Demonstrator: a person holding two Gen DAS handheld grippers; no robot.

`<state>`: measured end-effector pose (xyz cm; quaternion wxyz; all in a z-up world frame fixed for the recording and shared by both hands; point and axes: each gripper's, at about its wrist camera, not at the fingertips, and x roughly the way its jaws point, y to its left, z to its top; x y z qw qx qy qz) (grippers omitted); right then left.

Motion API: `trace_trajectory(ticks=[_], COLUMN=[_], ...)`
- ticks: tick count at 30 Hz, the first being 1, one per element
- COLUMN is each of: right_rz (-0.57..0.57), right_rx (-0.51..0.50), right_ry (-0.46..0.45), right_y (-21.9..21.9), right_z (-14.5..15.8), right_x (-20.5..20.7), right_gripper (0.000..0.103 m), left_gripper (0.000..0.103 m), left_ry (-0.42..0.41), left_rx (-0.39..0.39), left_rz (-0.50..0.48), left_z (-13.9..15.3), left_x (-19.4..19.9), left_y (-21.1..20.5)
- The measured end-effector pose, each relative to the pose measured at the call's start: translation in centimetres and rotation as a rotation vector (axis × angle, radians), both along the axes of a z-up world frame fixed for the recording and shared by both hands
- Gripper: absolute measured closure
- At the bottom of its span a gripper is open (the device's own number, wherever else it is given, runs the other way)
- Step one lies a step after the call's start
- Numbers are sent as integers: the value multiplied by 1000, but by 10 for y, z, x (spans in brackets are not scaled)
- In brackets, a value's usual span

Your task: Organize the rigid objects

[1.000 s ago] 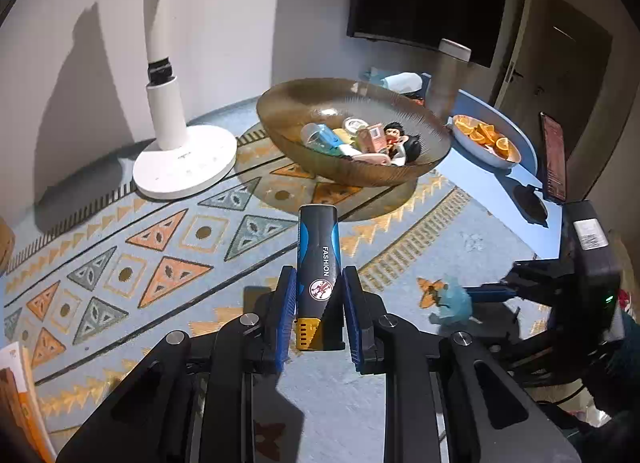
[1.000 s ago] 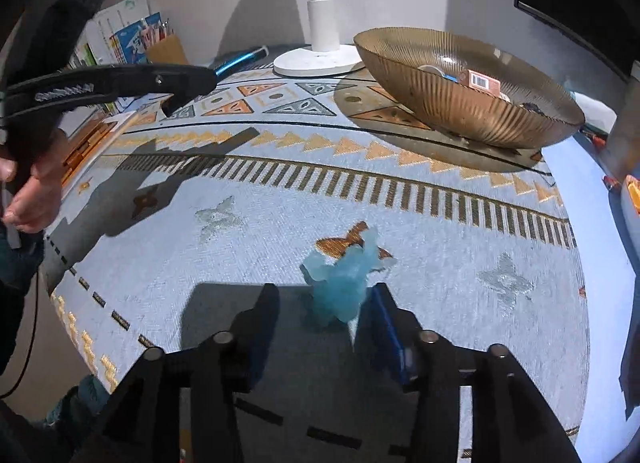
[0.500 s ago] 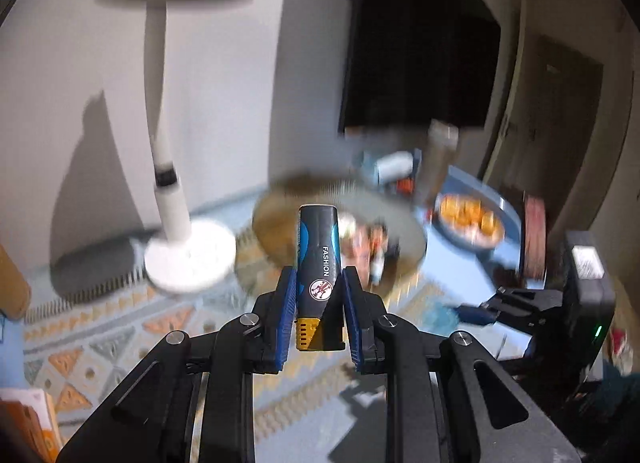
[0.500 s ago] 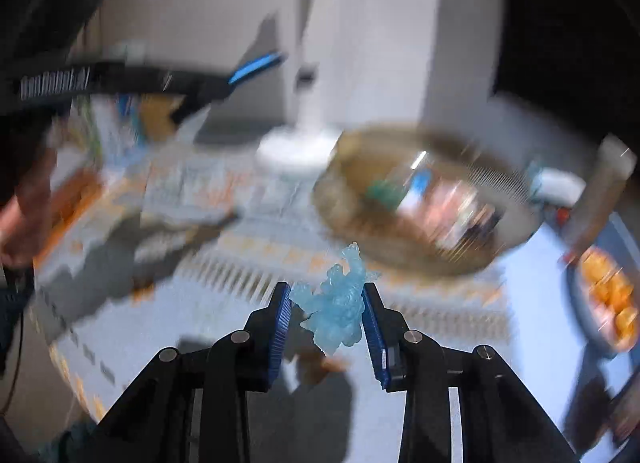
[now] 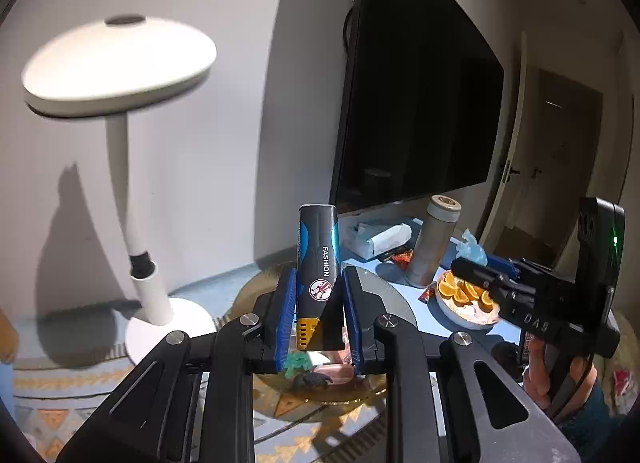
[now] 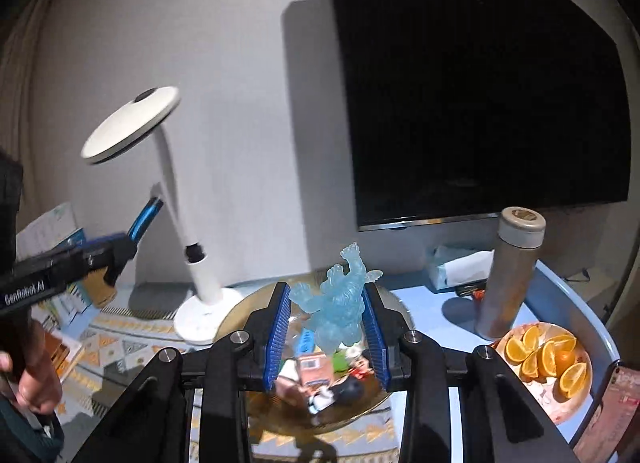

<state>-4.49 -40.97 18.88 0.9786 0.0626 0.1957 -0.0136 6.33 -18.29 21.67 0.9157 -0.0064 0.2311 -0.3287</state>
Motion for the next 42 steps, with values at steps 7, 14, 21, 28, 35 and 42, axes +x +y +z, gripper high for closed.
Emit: trace_trajectory(ticks=[7,14,21,28,35,42], right_rz=[-46,-132,-122,-95,-1,154], right_rx=[10,21,32,92,46,17], right_ry=[9,194,216,197,156,150], right_y=[-26,-40,-48,-38,18,91], right_z=[-4,-44,-54,-37,-5,-1], right_x=[22,70,79,60,21,-11], right_gripper=[68,68,41,41,40,40], left_gripper=[83,83,13,14,14,13], left_ry=[83,203,179,123,31,-29], left_rx=[19,63,-15,-34,7,29], left_rz=[-5,-21,20,26,56,113], left_z=[-32,-87,-86,-53,-16,-2], left_x=[35,63,65,43,-9,-64], left_y=[-17,-39,-28,-1,36,82])
